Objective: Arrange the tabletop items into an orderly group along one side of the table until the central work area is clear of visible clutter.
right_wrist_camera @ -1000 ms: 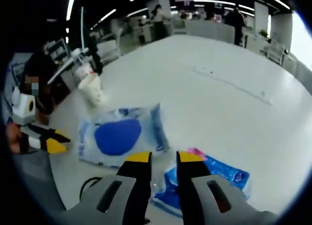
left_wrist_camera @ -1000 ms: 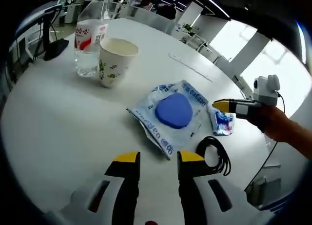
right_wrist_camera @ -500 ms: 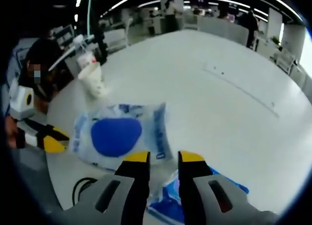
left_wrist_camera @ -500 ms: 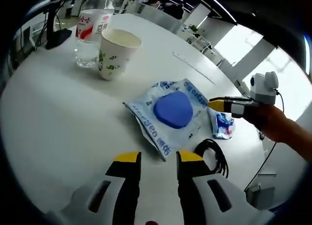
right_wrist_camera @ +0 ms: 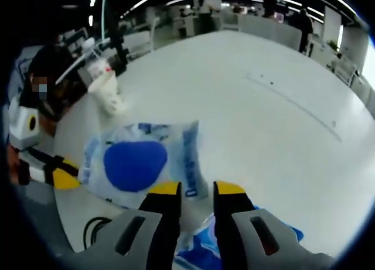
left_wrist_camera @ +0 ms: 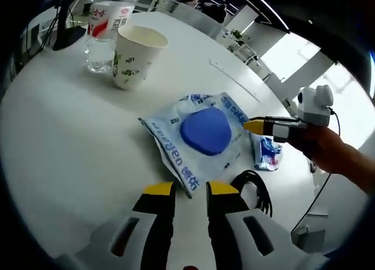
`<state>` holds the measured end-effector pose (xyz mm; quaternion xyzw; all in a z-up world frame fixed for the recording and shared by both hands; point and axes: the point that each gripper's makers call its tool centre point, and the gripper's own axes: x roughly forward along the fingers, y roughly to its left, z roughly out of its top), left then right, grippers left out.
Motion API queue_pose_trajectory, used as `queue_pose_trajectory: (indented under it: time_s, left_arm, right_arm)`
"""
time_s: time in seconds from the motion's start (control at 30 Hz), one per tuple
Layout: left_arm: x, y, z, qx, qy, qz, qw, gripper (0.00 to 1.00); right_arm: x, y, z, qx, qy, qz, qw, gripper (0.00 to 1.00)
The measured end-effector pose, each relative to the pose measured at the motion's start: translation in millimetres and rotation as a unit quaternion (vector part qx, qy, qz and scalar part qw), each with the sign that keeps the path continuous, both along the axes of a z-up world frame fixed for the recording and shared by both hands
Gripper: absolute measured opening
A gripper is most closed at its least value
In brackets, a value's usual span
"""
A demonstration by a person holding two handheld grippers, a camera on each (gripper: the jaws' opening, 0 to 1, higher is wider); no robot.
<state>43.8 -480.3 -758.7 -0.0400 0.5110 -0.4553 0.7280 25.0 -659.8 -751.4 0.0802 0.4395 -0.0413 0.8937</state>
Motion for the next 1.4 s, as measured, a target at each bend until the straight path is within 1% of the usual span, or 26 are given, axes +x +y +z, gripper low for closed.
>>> queue_pose_trajectory:
  time_s: [0.07,0.13,0.17,0.2,0.23,0.27,0.4,0.5,0.6,0.67,0.77,0.87,0.93,1.13,1.3,1.4]
  left_arm:
    - [-0.1,0,-2.9,0.003,0.004,0.004,1.0000,0.12]
    - [1.2,0,-4.4,0.006,0.006,0.007,0.9999,0.03]
    - [2.2,0,-4.2,0.006,0.005,0.010,0.9999,0.03]
    - [2.2,0,-3.8,0.005,0.006,0.011,0.9999,0.02]
    - [1.7,-1,-1.8,-0.005,0.014,0.016,0.9998,0.02]
    - [1.4,-1,-1.3,-0.007,0.017,0.018,0.9997,0.02]
    - [6.0,1,-1.6,-0.007,0.017,0.026,0.9995,0.00]
    - [11.3,2,1.6,-0.009,0.014,0.029,0.9994,0.00]
    - [20.1,1,6.1,-0.013,0.005,0.033,0.9994,0.00]
    - [25.6,1,7.6,-0.015,0.000,0.032,0.9994,0.00]
    - [30.3,0,9.7,-0.016,-0.005,0.031,0.9994,0.00]
    - [32.9,-1,11.4,-0.018,-0.008,0.032,0.9993,0.00]
    - [32.4,-1,13.9,-0.020,-0.010,0.033,0.9992,0.00]
    - [36.8,-4,14.3,-0.023,-0.014,0.025,0.9993,0.00]
    - [49.7,-8,21.8,-0.033,-0.018,0.030,0.9988,0.00]
    - [60.7,-12,25.3,-0.037,-0.024,0.035,0.9984,0.00]
  right_arm:
    - [1,0,-1.1,0.002,0.001,0.000,1.0000,0.17]
    - [1,0,-1.4,-0.001,0.003,0.003,1.0000,0.11]
    - [0,-2,-1.7,-0.012,0.010,0.007,0.9999,0.09]
    - [-1,-3,-1.9,-0.011,0.012,0.008,0.9998,0.05]
    - [-1,-2,-1.4,-0.007,0.009,0.007,0.9999,0.02]
    - [0,0,1.0,0.002,0.000,0.002,1.0000,0.01]
    - [-5,5,2.9,0.002,-0.001,0.009,1.0000,0.00]
    - [-7,6,6.4,0.007,-0.009,0.008,0.9999,0.00]
    - [-9,8,9.9,0.006,-0.015,0.007,0.9998,0.00]
    - [-11,10,12.2,0.003,-0.018,0.009,0.9998,0.00]
    - [-12,11,14.3,-0.007,-0.023,0.019,0.9995,0.00]
    - [-14,12,14.8,-0.009,-0.023,0.020,0.9995,0.00]
    - [-15,11,14.8,-0.007,-0.025,0.015,0.9996,0.00]
    - [-22,12,19.4,-0.009,-0.027,0.009,0.9995,0.00]
    - [-24,14,30.3,0.000,-0.047,-0.012,0.9988,0.00]
    - [-28,20,32.2,0.005,-0.055,-0.024,0.9982,0.00]
